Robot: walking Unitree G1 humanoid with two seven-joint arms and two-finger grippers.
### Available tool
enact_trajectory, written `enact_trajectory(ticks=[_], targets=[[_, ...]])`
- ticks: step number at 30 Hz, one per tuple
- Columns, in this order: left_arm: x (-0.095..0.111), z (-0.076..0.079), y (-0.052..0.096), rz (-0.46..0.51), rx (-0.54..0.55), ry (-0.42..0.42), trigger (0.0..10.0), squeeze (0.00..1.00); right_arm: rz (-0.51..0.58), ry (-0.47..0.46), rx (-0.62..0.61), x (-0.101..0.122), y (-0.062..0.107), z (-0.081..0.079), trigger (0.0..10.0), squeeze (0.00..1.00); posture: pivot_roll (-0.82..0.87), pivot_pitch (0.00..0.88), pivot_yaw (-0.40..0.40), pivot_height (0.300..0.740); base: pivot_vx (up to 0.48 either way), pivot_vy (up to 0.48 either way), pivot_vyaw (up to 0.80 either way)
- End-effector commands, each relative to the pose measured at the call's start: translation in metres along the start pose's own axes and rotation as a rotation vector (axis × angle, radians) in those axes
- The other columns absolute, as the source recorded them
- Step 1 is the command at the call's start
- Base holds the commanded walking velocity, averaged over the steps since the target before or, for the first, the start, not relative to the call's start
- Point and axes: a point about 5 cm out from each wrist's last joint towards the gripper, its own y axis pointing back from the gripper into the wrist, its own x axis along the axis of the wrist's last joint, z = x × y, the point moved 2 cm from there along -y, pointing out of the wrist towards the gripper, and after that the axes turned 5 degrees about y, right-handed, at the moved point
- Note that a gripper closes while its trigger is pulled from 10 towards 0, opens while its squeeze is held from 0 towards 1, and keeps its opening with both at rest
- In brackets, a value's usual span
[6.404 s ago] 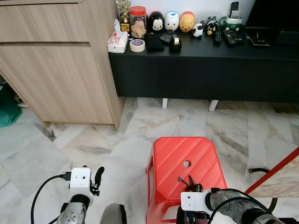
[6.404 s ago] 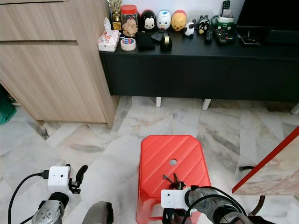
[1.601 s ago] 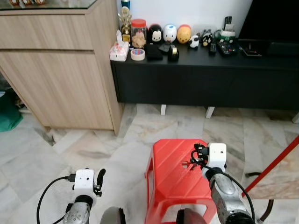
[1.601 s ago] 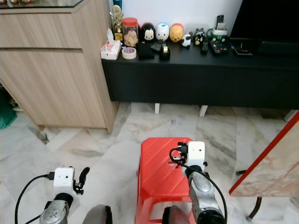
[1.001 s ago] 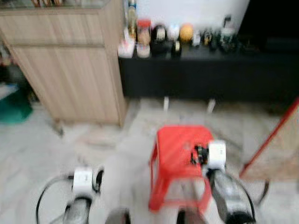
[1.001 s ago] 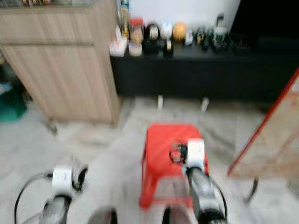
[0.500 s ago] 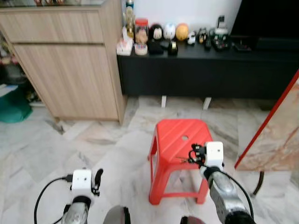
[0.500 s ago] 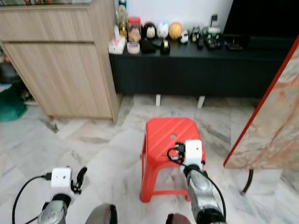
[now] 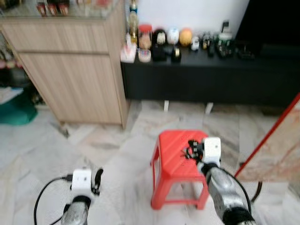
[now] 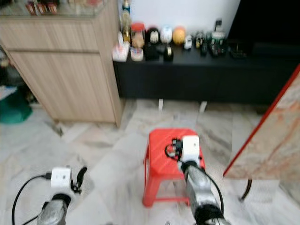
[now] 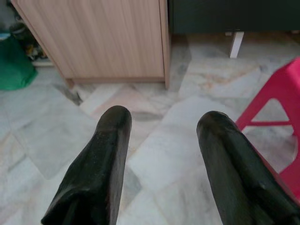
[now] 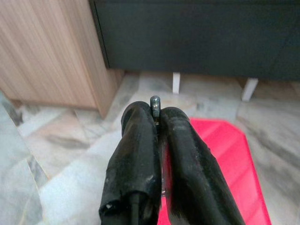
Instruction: Hang keys on a hook
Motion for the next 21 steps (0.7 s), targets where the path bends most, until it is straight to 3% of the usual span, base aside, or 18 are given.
enact_trajectory(ticks=[1, 15, 21], targets=[[0.004, 0.0, -0.002, 0.01, -0.006, 0.007, 10.0, 0.0, 0.013, -0.007, 0.006, 0.006, -0.002, -0.002, 10.0, 0.0, 0.05, 0.012, -0.037, 0.74, 0.0, 0.0, 0.0], [0.037, 0.013, -0.011, 0.121, -0.095, 0.011, 10.0, 0.0, 0.151, 0.038, 0.151, 0.054, -0.012, -0.03, 10.0, 0.0, 0.05, 0.0, -0.035, 0.74, 0.0, 0.0, 0.0], [0.054, 0.024, -0.011, 0.168, -0.185, 0.025, 10.0, 0.0, 0.196, 0.034, 0.293, 0.076, -0.011, -0.054, 10.0, 0.0, 0.05, 0.0, -0.036, 0.74, 0.0, 0.0, 0.0]])
